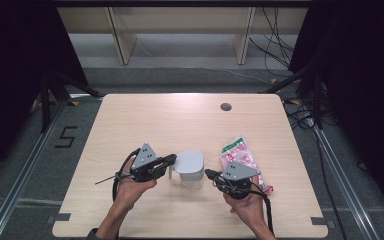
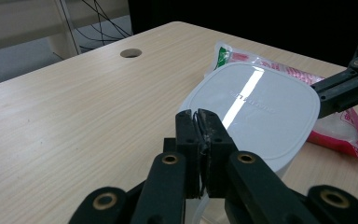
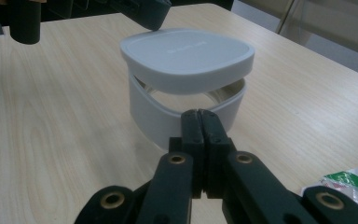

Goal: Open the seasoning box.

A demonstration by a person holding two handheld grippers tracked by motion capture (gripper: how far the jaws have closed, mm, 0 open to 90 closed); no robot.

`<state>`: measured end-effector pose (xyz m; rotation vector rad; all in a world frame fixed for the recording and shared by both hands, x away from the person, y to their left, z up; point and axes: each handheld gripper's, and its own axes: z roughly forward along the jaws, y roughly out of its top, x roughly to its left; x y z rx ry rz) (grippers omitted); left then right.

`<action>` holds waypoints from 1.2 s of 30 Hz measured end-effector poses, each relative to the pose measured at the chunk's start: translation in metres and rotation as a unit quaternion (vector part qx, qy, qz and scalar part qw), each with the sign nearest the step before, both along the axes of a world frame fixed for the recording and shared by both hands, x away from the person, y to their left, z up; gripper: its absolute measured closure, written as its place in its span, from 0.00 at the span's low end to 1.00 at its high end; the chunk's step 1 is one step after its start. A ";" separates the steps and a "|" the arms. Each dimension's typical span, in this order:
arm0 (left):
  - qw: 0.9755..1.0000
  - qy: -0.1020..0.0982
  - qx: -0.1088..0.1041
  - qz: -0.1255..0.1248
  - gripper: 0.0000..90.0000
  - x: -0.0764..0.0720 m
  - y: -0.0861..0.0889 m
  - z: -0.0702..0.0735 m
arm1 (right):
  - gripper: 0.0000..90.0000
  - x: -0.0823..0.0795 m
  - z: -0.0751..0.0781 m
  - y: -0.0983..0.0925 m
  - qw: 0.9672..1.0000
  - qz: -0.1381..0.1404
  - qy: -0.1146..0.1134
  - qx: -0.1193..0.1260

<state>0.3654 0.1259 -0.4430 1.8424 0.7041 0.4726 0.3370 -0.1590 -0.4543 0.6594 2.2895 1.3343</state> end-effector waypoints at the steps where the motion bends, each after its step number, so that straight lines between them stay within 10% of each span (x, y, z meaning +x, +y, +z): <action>1: 1.000 0.000 0.000 0.000 0.96 0.000 0.000 0.000 | 1.00 0.000 0.000 0.000 1.000 0.000 0.000 0.000; 16: 1.000 -0.003 0.003 0.001 0.90 -0.002 0.001 0.002 | 1.00 0.001 0.012 0.010 1.000 0.004 -0.013 0.004; 27: 1.000 0.001 0.018 0.010 0.51 -0.015 0.015 0.005 | 1.00 0.005 0.019 0.026 0.999 0.023 -0.025 0.004; 36: 0.999 0.020 0.024 0.022 0.40 -0.025 0.027 -0.009 | 1.00 0.006 0.028 0.041 0.999 0.029 -0.030 0.006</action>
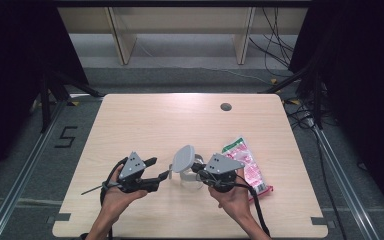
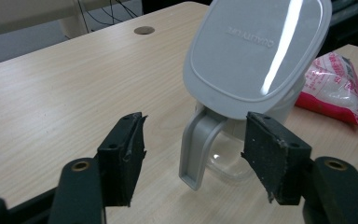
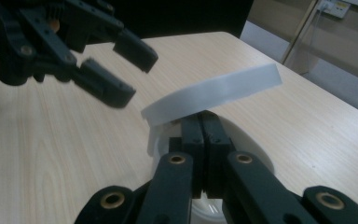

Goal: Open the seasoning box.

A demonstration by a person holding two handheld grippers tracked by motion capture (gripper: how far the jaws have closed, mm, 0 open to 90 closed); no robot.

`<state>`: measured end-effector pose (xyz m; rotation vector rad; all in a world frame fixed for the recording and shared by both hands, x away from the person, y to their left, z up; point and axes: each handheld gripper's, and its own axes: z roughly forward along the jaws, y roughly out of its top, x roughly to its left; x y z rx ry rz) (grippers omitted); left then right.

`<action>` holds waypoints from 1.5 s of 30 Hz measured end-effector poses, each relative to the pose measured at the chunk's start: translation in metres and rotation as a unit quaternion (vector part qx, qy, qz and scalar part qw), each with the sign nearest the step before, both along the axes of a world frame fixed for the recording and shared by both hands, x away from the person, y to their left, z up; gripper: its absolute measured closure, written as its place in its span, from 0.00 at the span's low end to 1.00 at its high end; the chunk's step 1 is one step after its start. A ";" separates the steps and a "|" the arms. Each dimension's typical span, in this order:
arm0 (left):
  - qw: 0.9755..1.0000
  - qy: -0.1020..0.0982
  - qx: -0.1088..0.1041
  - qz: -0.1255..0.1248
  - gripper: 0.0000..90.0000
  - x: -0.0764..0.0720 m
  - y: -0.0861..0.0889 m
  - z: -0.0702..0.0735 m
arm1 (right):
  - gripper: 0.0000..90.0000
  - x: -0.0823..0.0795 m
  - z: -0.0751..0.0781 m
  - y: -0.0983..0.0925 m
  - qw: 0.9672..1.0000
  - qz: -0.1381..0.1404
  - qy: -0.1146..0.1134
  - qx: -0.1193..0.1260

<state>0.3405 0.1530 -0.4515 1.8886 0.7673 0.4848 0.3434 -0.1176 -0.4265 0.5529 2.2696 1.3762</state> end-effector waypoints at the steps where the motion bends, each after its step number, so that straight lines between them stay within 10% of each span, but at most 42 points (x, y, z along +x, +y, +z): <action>1: 1.000 0.002 0.005 -0.002 0.39 -0.002 -0.001 -0.001 | 1.00 0.000 0.001 0.002 1.000 0.003 -0.004 0.001; 15: 1.000 0.009 0.015 -0.017 0.35 -0.017 -0.010 -0.012 | 1.00 -0.005 0.005 0.025 0.999 0.035 -0.008 0.002; 24: 1.000 0.028 0.003 -0.003 0.33 -0.022 -0.010 -0.030 | 0.81 0.006 0.010 -0.030 1.000 0.006 0.000 0.010; 25: 0.999 0.037 0.003 -0.007 0.33 -0.023 -0.012 -0.032 | 0.74 0.009 0.006 -0.052 0.999 -0.009 0.038 0.002; 27: 0.999 0.037 -0.004 -0.008 0.33 -0.023 -0.014 -0.035 | 0.71 0.010 0.005 -0.061 0.999 -0.015 0.044 -0.005; 29: 0.999 0.038 0.003 -0.012 0.36 -0.024 -0.015 -0.037 | 0.68 0.014 0.002 -0.083 0.996 -0.045 0.082 -0.003; 33: 0.999 0.038 0.014 -0.021 0.34 -0.026 -0.016 -0.041 | 0.63 0.029 -0.002 -0.118 0.993 -0.091 0.081 -0.004; 37: 0.999 0.048 -0.001 -0.014 0.33 -0.026 -0.015 -0.043 | 0.60 0.037 -0.012 -0.147 0.982 -0.159 0.102 -0.008; 45: 0.999 0.048 0.013 -0.019 0.32 -0.029 -0.013 -0.045 | 0.52 0.051 -0.025 -0.164 0.974 -0.188 0.127 -0.013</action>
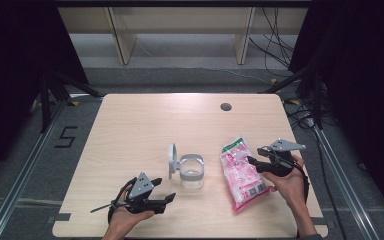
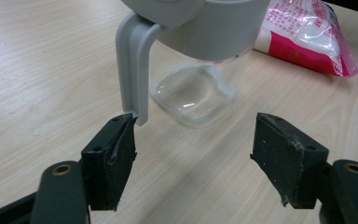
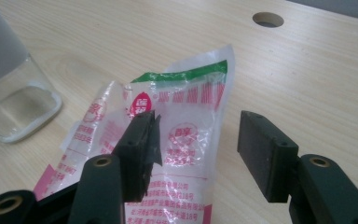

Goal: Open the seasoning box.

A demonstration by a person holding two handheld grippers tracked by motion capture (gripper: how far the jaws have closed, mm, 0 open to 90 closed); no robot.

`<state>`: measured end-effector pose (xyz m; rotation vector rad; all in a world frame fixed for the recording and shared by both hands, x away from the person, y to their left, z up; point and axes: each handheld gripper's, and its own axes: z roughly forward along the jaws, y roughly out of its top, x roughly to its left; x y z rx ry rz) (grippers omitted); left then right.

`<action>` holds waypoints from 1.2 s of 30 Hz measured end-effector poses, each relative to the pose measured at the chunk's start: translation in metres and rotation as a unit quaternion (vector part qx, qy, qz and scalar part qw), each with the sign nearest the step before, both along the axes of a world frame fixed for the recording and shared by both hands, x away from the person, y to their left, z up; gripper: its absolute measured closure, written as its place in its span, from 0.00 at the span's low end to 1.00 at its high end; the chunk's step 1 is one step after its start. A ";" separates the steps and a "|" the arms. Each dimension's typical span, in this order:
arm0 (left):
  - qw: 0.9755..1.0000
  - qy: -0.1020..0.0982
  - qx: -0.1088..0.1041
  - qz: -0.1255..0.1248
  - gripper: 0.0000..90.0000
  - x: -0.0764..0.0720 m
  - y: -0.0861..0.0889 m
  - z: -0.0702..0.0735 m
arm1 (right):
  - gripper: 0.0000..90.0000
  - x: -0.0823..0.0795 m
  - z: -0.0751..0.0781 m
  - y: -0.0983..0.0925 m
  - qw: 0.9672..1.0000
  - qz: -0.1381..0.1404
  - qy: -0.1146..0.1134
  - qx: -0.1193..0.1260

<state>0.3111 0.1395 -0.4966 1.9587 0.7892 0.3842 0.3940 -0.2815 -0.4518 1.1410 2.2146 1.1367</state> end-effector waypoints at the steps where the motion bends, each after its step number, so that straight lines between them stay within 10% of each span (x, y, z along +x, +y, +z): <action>1: 1.000 -0.006 0.007 -0.003 0.32 0.000 0.000 0.000 | 0.51 0.001 -0.002 0.001 1.000 -0.002 0.010 0.004; 14: 1.000 0.006 -0.014 0.005 0.32 0.000 0.000 -0.003 | 0.55 0.027 -0.026 0.010 0.997 0.008 0.079 0.007; 19: 1.000 0.012 -0.008 0.002 0.33 -0.001 0.000 -0.003 | 0.95 0.025 -0.024 0.010 0.998 0.007 0.055 -0.003; 36: 1.000 0.010 -0.013 0.008 0.33 0.000 0.006 0.000 | 1.00 -0.022 -0.017 -0.029 0.999 -0.033 0.026 0.006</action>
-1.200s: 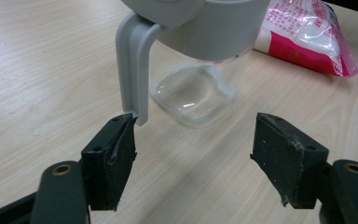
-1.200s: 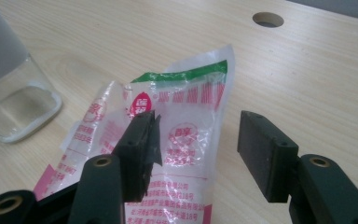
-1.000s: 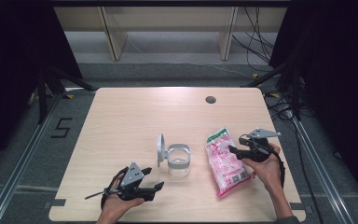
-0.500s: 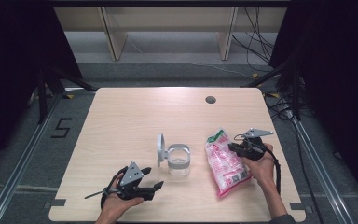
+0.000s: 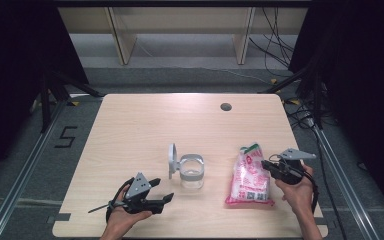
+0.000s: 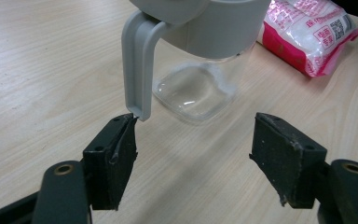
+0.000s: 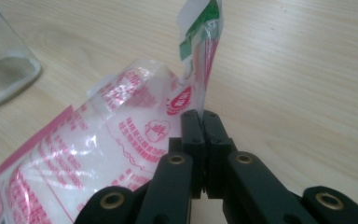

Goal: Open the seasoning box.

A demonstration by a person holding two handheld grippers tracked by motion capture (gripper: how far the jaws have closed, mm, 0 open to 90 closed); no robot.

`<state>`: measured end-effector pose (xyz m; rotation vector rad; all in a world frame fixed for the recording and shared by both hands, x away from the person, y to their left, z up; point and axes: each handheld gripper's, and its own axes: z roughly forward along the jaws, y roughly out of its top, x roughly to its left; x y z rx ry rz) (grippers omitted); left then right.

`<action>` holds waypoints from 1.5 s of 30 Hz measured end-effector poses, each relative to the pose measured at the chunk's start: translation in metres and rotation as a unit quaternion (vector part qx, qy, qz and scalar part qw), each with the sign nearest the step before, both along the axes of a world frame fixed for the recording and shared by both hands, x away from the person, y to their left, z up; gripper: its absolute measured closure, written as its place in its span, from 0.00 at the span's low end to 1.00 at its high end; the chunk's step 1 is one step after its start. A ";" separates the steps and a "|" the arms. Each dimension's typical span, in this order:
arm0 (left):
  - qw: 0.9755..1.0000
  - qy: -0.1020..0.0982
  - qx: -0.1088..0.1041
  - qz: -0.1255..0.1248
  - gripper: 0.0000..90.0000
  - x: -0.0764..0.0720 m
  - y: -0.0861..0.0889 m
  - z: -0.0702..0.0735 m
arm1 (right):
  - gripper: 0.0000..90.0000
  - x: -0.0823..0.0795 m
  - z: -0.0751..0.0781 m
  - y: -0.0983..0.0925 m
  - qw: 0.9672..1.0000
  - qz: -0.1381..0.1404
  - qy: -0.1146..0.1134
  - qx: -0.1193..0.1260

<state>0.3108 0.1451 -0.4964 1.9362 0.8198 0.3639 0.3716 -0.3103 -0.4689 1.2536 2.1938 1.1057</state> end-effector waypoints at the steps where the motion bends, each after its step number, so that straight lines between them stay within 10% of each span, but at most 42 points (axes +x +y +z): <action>1: 1.000 0.002 -0.007 0.000 0.33 -0.001 -0.001 -0.001 | 1.00 -0.005 -0.001 -0.003 1.000 0.000 0.004 0.003; 14: 1.000 0.005 -0.012 -0.002 0.33 -0.001 0.001 0.001 | 0.94 -0.045 -0.007 -0.025 1.000 -0.023 0.006 0.018; 18: 1.000 0.003 -0.007 0.000 0.33 -0.001 -0.001 0.001 | 0.65 -0.038 -0.015 -0.028 0.999 -0.031 0.020 0.034; 26: 1.000 0.012 -0.007 -0.009 0.33 -0.002 -0.005 -0.003 | 0.49 -0.032 -0.021 -0.025 0.992 -0.070 0.060 0.081; 35: 1.000 0.011 -0.003 -0.012 0.33 -0.002 -0.008 -0.004 | 0.53 -0.013 -0.030 -0.014 0.994 -0.057 0.071 0.066; 45: 1.000 -0.004 0.009 -0.025 0.33 0.000 -0.006 -0.002 | 1.00 -0.011 -0.029 -0.016 0.997 -0.033 0.043 0.055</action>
